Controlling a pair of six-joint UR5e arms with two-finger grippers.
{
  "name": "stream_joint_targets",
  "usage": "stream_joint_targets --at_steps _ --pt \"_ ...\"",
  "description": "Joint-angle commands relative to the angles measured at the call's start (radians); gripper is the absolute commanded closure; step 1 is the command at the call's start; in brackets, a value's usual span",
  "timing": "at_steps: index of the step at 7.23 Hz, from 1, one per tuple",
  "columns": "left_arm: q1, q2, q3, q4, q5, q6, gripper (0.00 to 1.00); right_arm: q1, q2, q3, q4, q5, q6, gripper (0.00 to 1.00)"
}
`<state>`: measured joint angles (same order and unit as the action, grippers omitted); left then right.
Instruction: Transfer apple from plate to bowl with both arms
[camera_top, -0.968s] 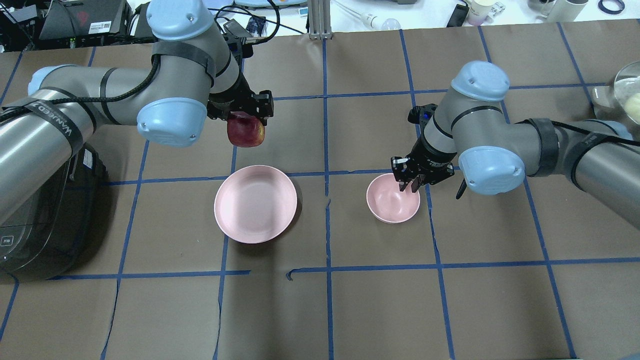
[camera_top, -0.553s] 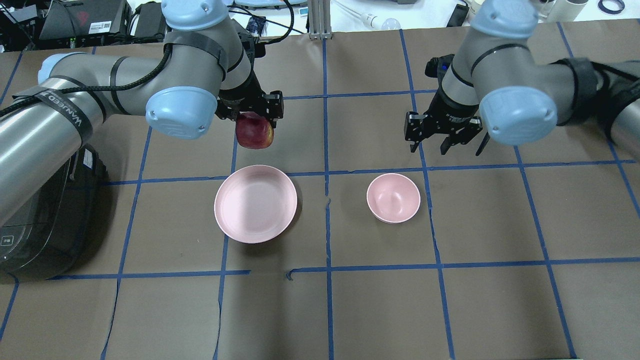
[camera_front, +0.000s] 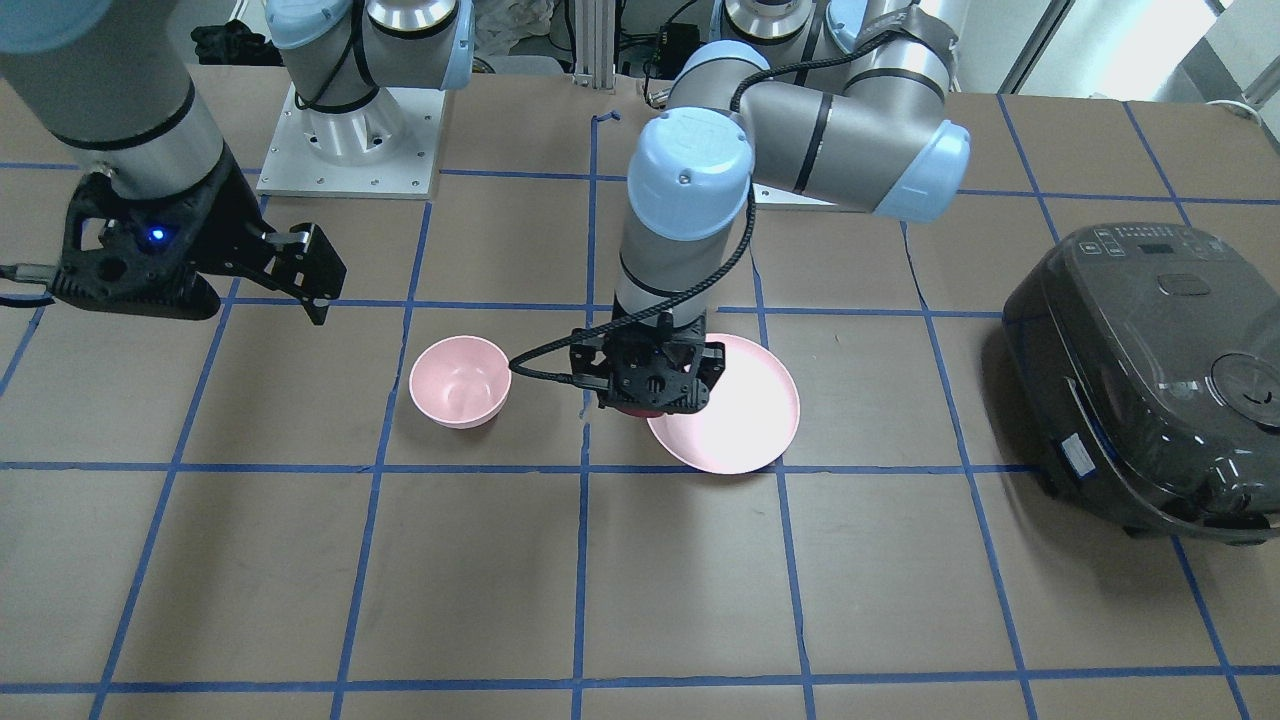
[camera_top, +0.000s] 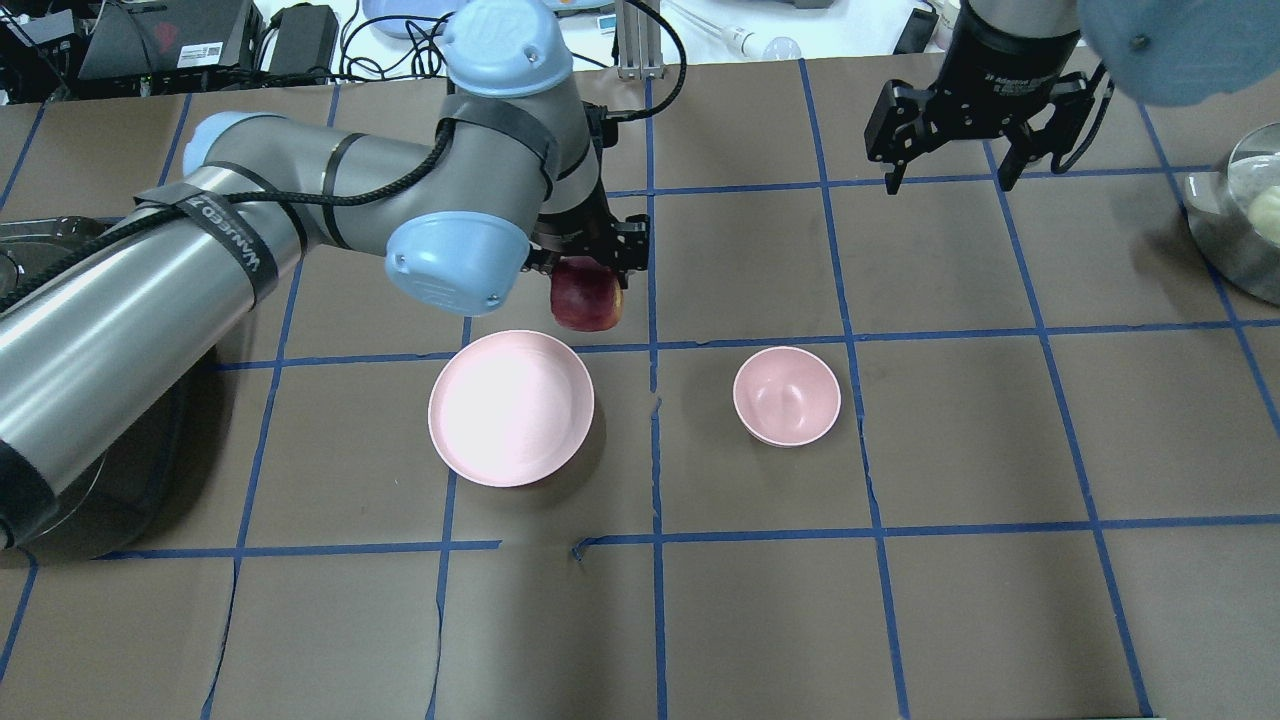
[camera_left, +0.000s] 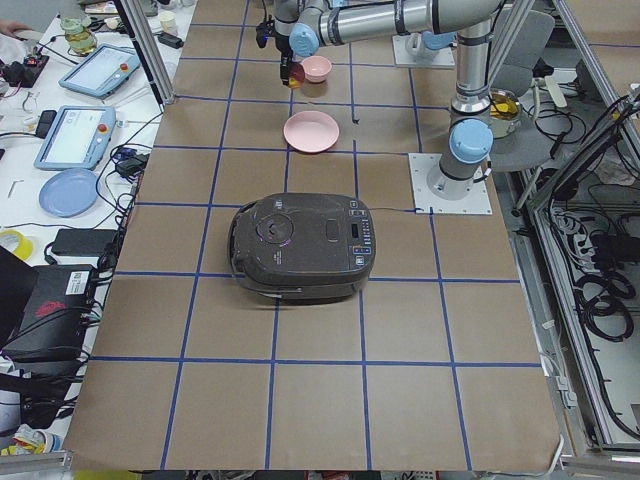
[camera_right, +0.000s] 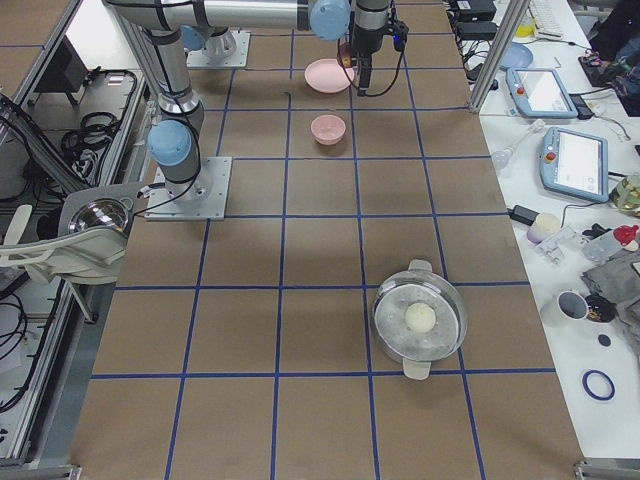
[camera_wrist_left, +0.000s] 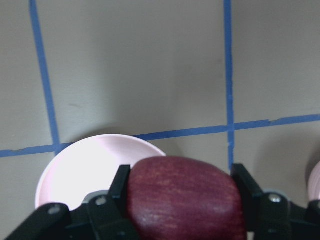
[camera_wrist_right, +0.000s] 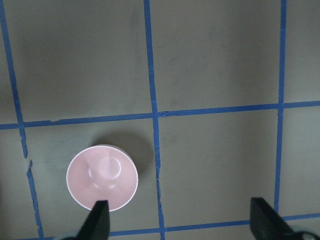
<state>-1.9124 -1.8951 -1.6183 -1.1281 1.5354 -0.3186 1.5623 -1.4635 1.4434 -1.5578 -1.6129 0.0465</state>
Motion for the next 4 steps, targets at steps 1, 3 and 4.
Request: stream_joint_targets --at_steps 1,3,4 --pt "-0.124 -0.036 -0.002 0.093 -0.012 -0.259 1.0 0.007 -0.026 -0.015 0.001 0.001 -0.001 0.0" --pt "-0.195 -0.106 0.011 0.198 -0.05 -0.357 1.0 0.007 -0.024 -0.012 -0.03 0.004 -0.004 0.0" --pt "-0.221 -0.136 0.012 0.208 -0.049 -0.381 1.0 0.007 -0.026 -0.012 -0.042 0.005 -0.004 0.0"
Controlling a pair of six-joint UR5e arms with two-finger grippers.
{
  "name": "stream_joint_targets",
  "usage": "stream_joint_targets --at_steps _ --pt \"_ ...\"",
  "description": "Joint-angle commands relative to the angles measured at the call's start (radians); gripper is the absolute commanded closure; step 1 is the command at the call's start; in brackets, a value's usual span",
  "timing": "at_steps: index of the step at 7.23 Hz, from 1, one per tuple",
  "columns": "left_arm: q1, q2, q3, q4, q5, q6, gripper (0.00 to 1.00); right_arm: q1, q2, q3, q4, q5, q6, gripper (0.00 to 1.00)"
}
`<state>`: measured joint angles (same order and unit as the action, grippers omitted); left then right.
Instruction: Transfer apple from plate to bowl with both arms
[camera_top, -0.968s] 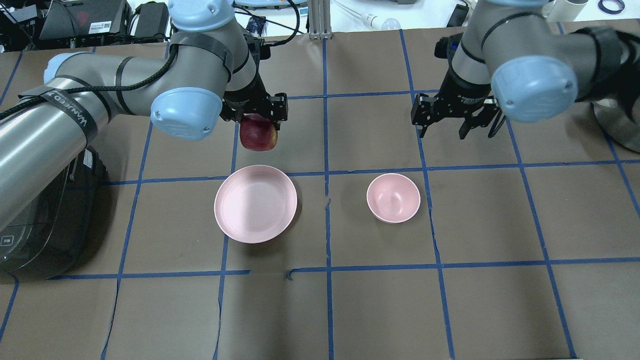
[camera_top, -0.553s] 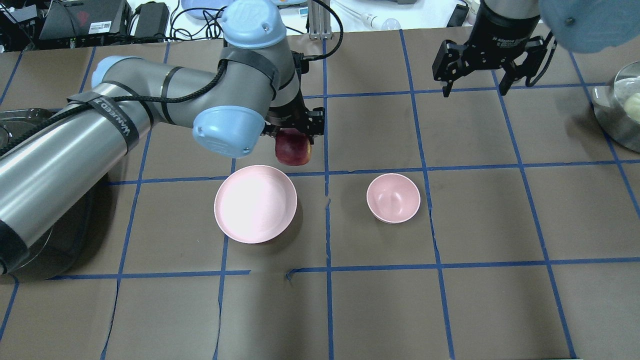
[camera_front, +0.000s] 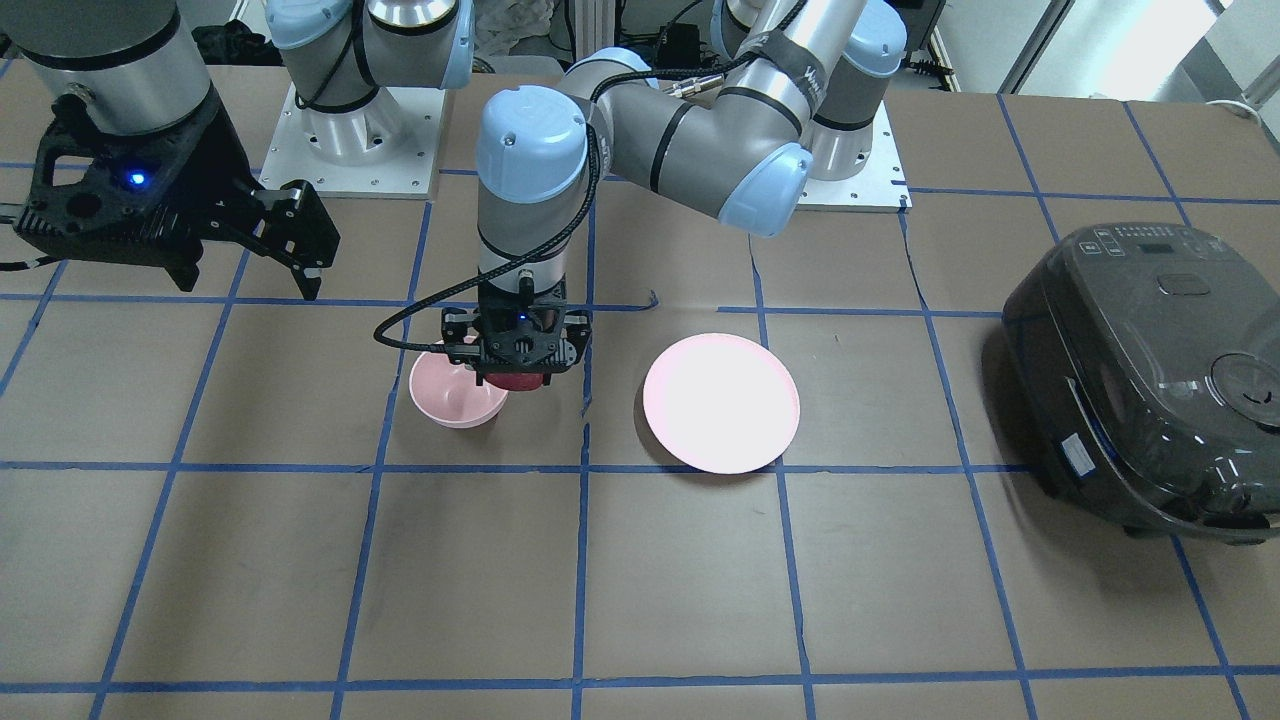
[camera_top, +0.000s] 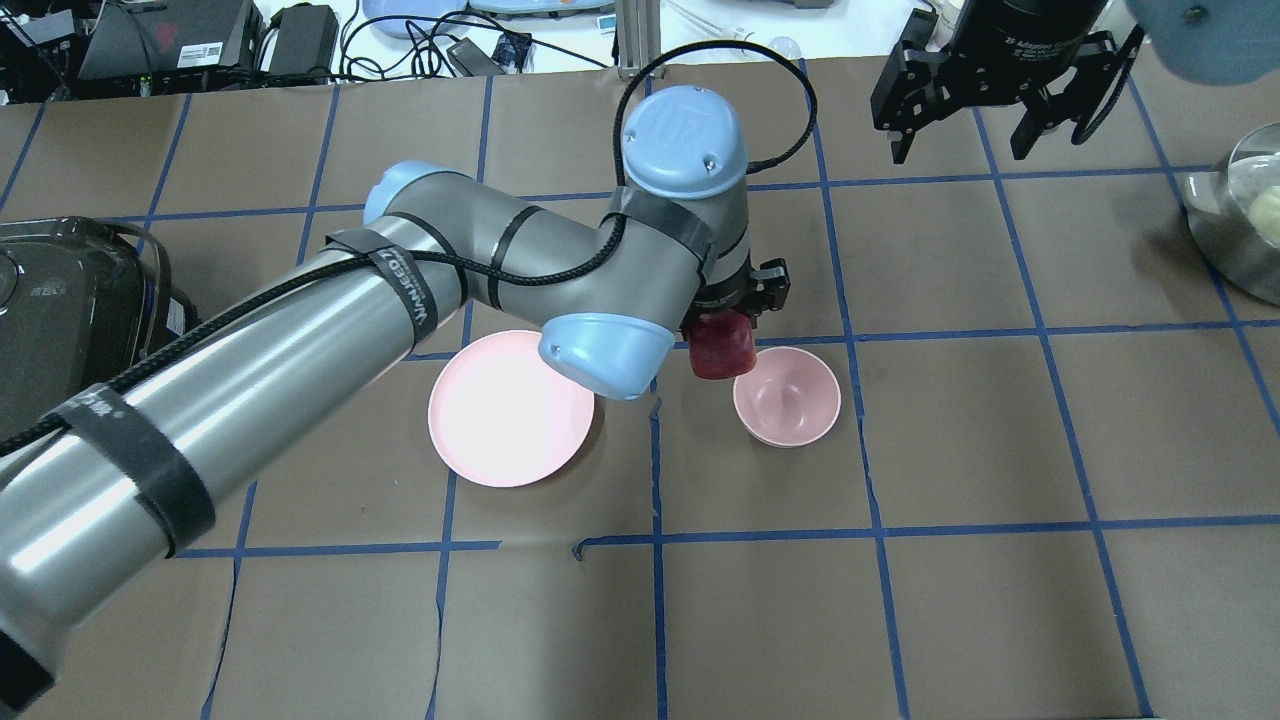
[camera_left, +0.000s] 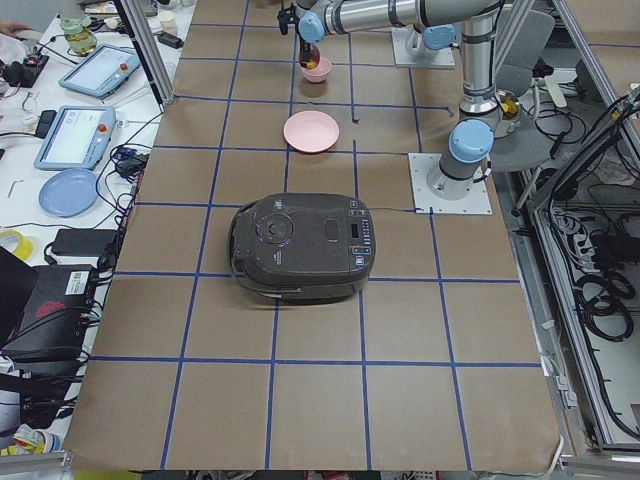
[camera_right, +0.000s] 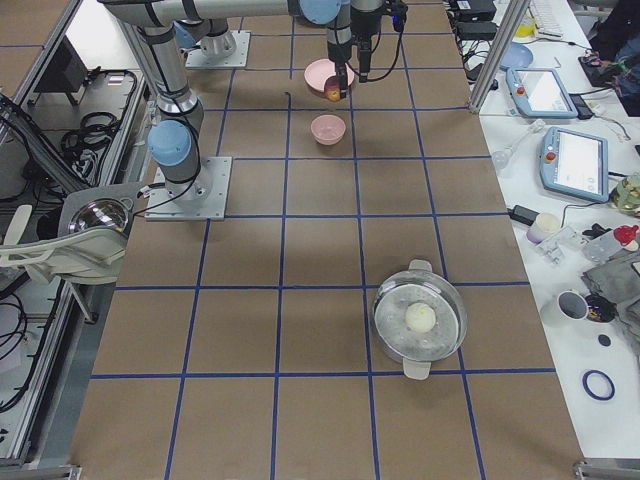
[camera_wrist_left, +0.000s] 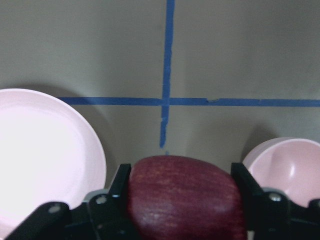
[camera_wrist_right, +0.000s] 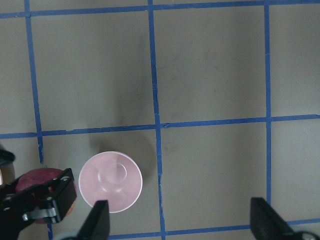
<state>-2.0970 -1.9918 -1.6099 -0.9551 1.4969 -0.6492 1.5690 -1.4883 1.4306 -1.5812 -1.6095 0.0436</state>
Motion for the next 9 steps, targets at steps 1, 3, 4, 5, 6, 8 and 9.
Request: stream_joint_targets --at_steps 1,3,4,5,6,8,9 --pt "-0.052 -0.059 0.007 0.038 -0.01 -0.081 1.0 0.0 0.003 0.001 -0.02 0.0 -0.001 0.0" --pt "-0.081 -0.077 0.008 0.039 -0.004 -0.095 1.0 0.0 0.003 0.002 -0.02 0.003 -0.001 0.0" --pt "-0.084 -0.088 0.01 0.039 -0.006 -0.083 1.0 0.0 0.003 0.002 -0.02 0.003 -0.001 0.0" --pt "-0.086 -0.104 0.01 0.051 -0.004 -0.084 1.0 0.0 0.003 0.002 -0.02 0.002 -0.001 0.0" --pt "-0.086 -0.11 0.01 0.094 -0.006 -0.081 1.0 0.0 0.003 0.002 -0.02 0.0 -0.001 0.0" --pt "-0.086 -0.131 0.015 0.113 -0.003 -0.083 1.0 0.0 0.003 0.002 -0.022 0.002 0.001 0.0" --pt "-0.086 -0.146 0.015 0.152 -0.003 -0.081 1.0 0.0 0.005 0.002 -0.022 0.002 0.001 0.0"
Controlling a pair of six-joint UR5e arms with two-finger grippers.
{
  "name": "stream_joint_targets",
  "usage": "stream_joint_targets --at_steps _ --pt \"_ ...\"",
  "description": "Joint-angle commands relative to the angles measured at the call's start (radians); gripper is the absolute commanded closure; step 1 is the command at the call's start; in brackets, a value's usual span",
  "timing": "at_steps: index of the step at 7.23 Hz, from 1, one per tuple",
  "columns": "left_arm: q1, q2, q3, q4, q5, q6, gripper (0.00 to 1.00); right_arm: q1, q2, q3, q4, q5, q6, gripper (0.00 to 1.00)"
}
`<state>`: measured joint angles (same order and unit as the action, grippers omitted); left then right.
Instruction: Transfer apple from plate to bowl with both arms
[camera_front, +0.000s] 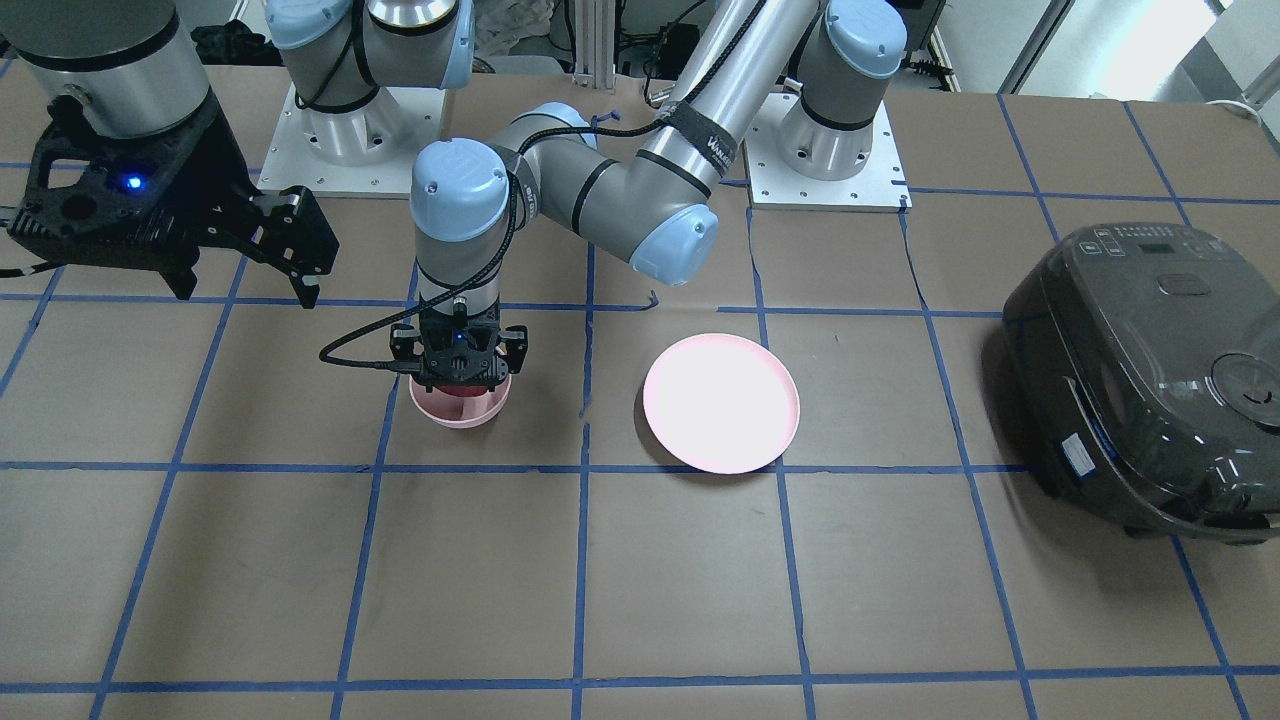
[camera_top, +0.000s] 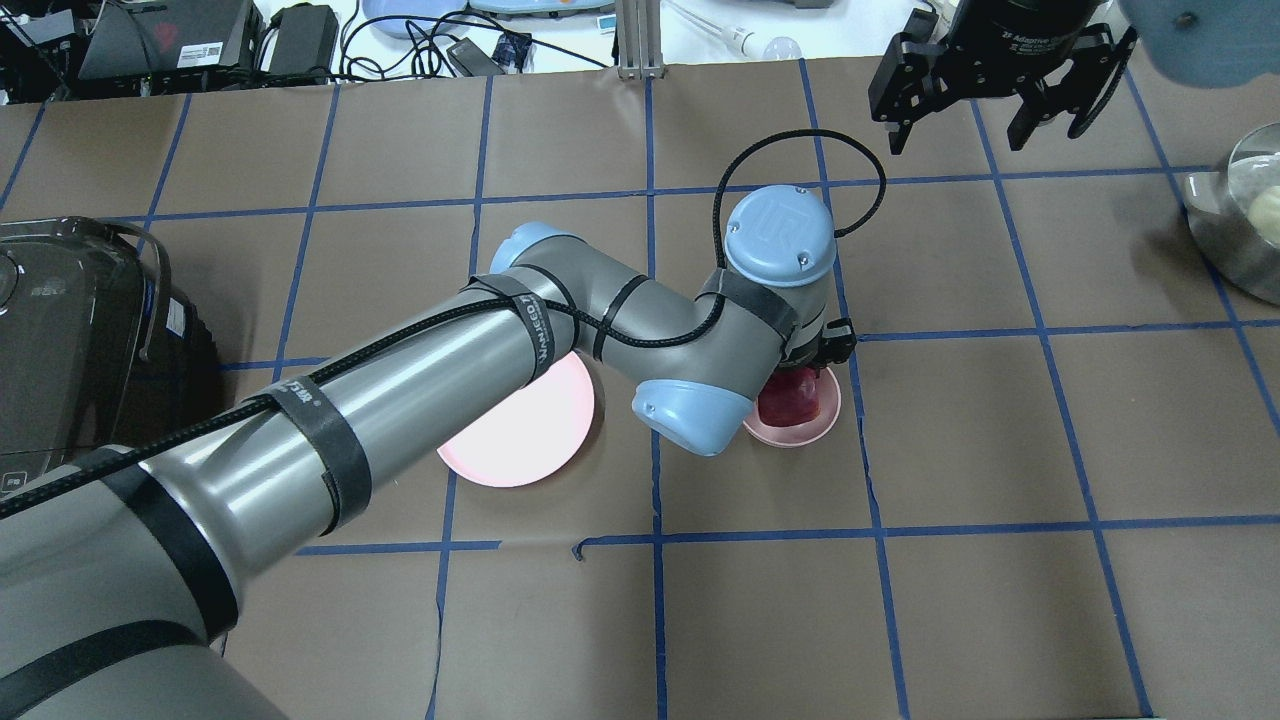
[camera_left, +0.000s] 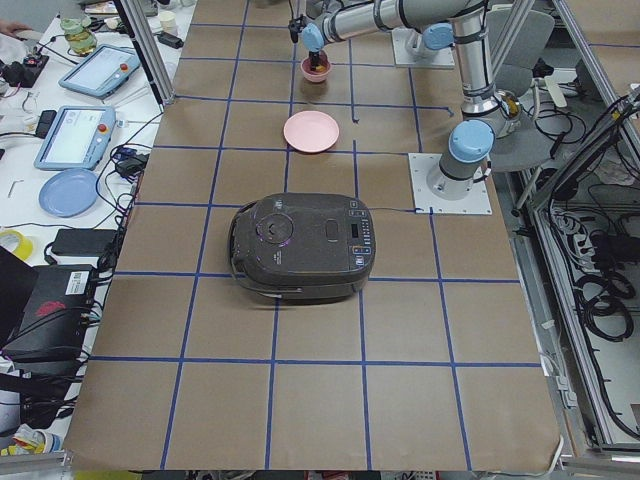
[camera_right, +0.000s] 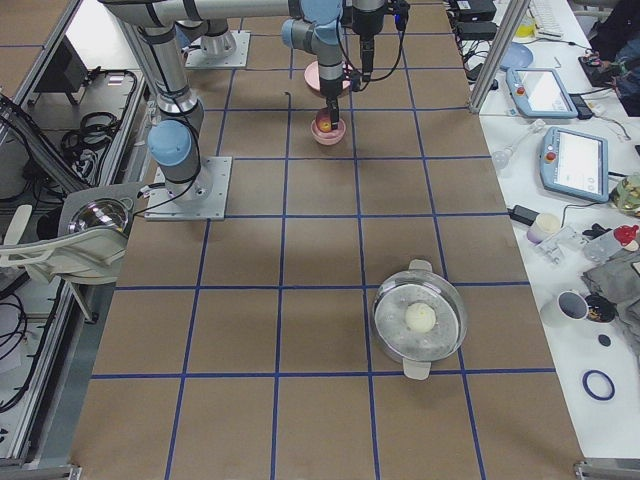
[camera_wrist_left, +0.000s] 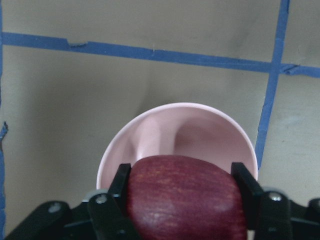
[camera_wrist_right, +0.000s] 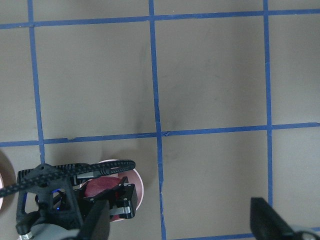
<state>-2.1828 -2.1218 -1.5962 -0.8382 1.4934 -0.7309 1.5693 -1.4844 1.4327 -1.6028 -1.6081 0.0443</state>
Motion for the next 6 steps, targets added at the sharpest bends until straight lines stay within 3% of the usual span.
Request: stream_joint_targets --at_steps 1,3,4,6 --pt "-0.003 -0.03 -0.002 0.036 0.002 -0.001 0.99 0.0 0.001 0.0 0.0 0.0 0.0 0.0" --pt "-0.006 -0.033 -0.01 0.034 0.02 -0.002 0.28 0.0 0.001 0.0 0.0 0.0 0.0 0.0" --pt "-0.006 -0.02 -0.008 0.036 0.078 0.001 0.03 0.0 0.001 0.0 0.0 0.0 0.0 0.0" --pt "-0.008 0.031 -0.01 0.022 0.082 0.024 0.0 0.0 0.001 0.0 0.0 0.0 0.0 0.0"
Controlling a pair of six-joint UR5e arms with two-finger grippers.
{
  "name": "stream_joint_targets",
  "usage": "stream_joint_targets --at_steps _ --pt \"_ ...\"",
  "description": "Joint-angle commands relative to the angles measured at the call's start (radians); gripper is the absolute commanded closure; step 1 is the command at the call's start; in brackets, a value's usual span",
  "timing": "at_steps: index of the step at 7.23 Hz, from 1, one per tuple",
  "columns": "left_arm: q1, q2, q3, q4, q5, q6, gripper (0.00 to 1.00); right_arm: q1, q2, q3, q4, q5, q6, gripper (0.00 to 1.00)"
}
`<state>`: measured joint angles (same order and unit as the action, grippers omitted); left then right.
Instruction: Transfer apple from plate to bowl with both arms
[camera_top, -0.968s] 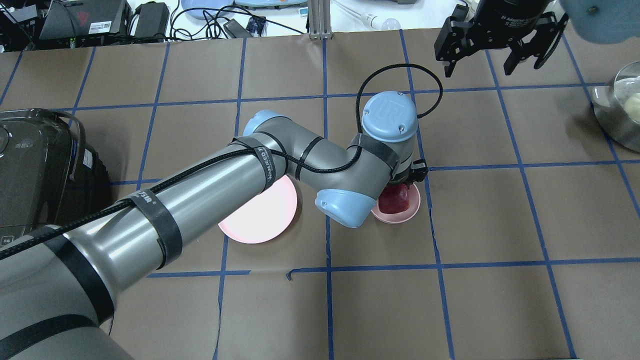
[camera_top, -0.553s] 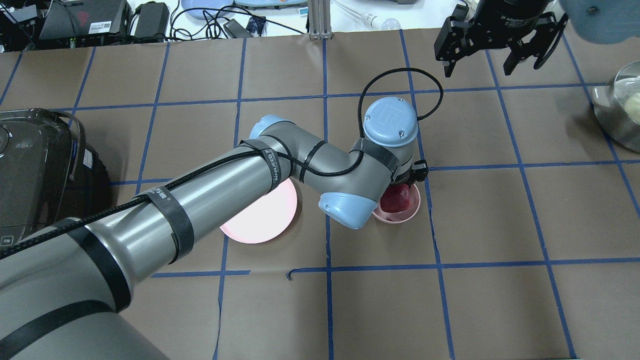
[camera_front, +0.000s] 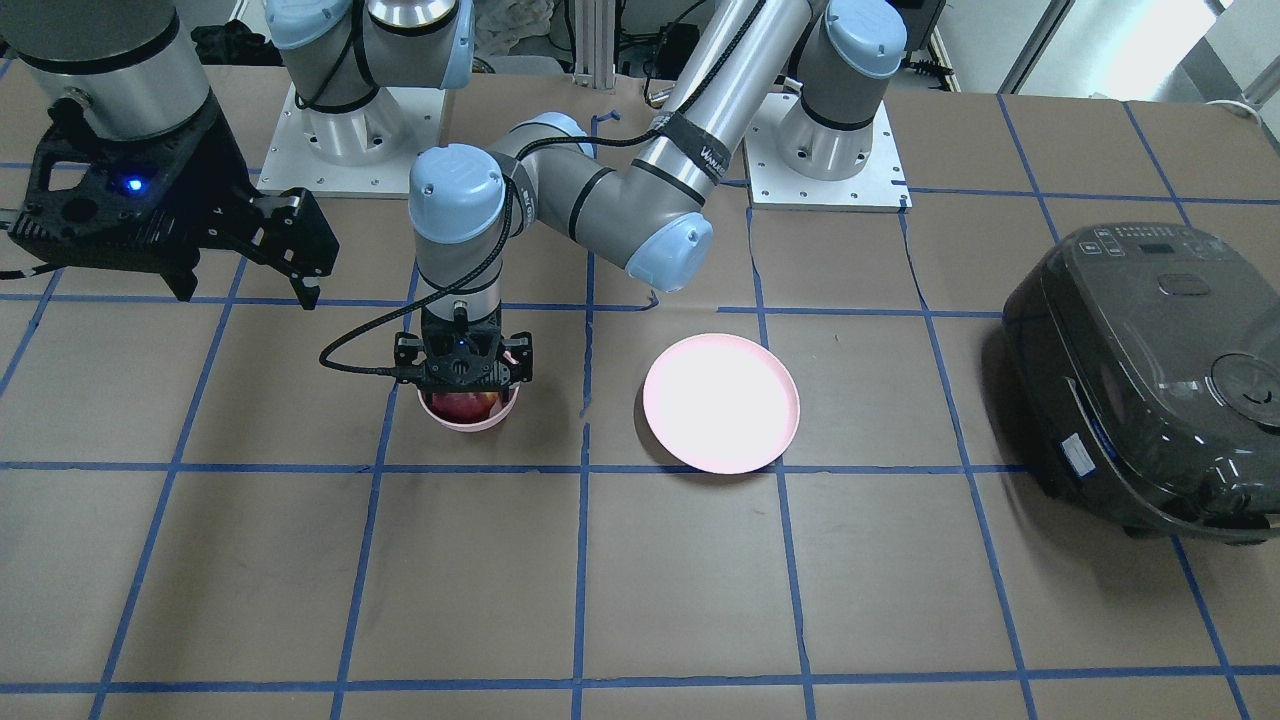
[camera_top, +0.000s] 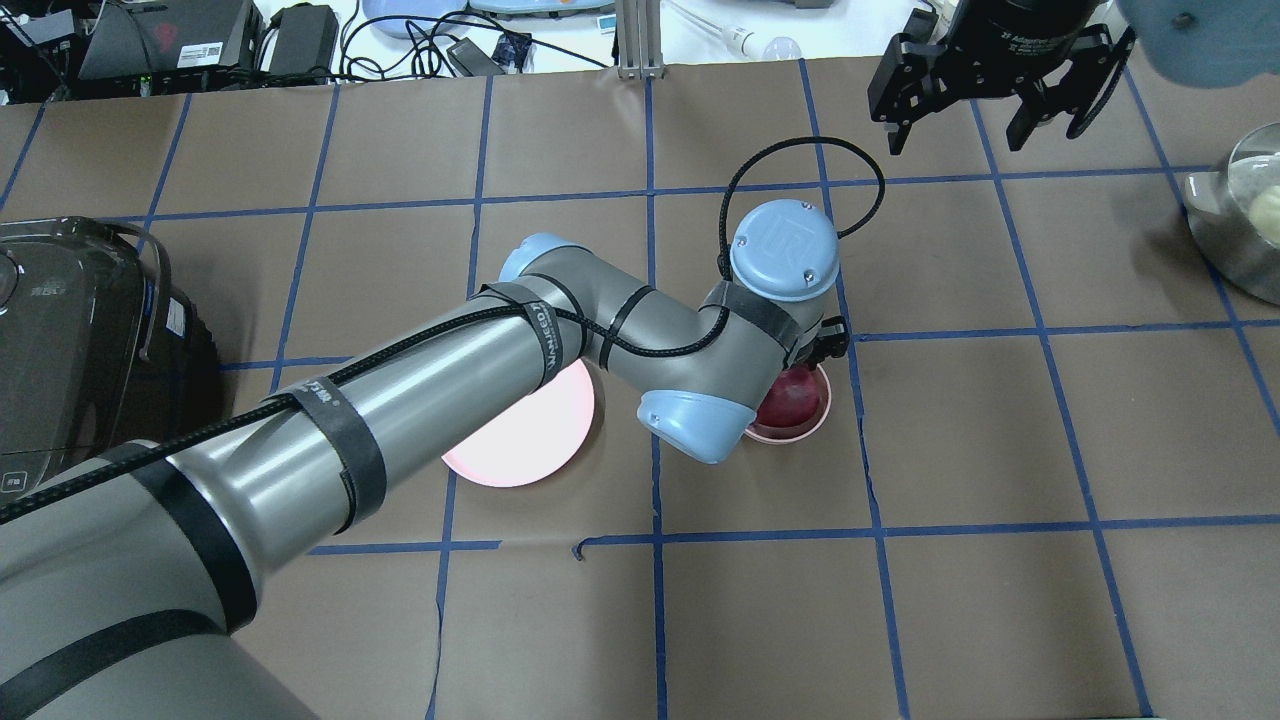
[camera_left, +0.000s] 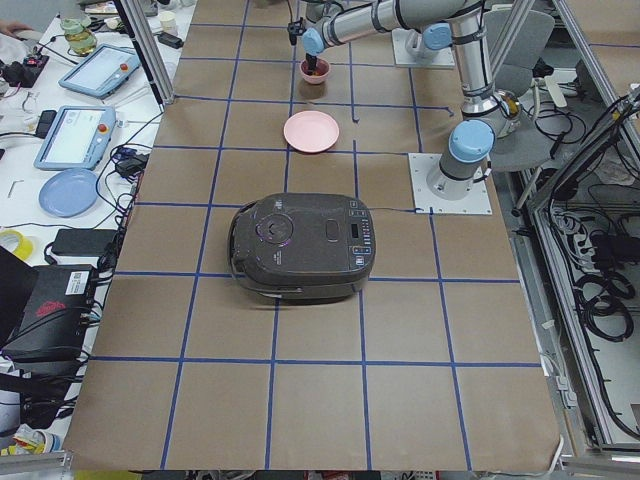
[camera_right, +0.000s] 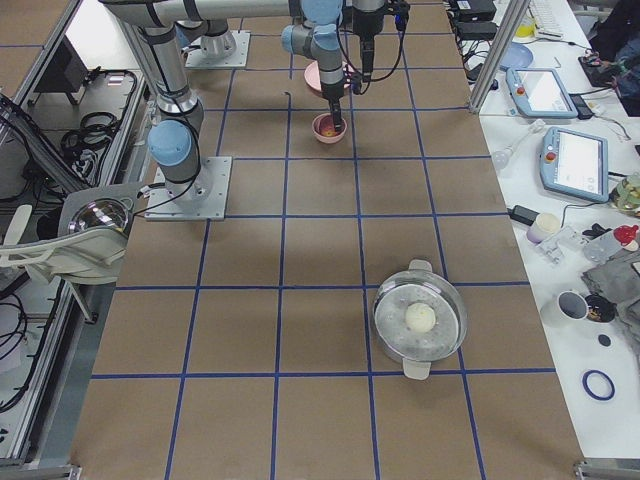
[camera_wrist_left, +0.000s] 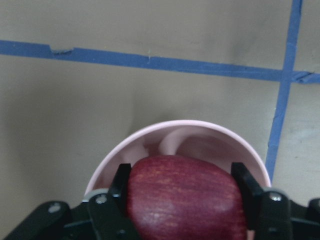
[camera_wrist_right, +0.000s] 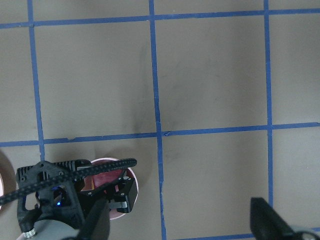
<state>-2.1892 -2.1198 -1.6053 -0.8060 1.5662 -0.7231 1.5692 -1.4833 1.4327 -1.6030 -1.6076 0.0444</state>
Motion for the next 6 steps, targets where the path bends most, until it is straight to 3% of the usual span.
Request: stream_joint_targets --at_steps 1,3,6 --pt "0.0 0.052 -0.004 -0.012 0.008 0.025 0.0 0.0 0.0 0.002 0.0 0.0 0.0 0.0" --pt "0.035 0.127 -0.005 -0.141 0.012 0.121 0.0 0.0 0.0 0.0 0.0 -0.002 0.0 0.0" --pt "0.245 0.295 -0.01 -0.397 0.011 0.369 0.0 0.0 0.0 0.0 0.0 -0.002 0.0 0.0"
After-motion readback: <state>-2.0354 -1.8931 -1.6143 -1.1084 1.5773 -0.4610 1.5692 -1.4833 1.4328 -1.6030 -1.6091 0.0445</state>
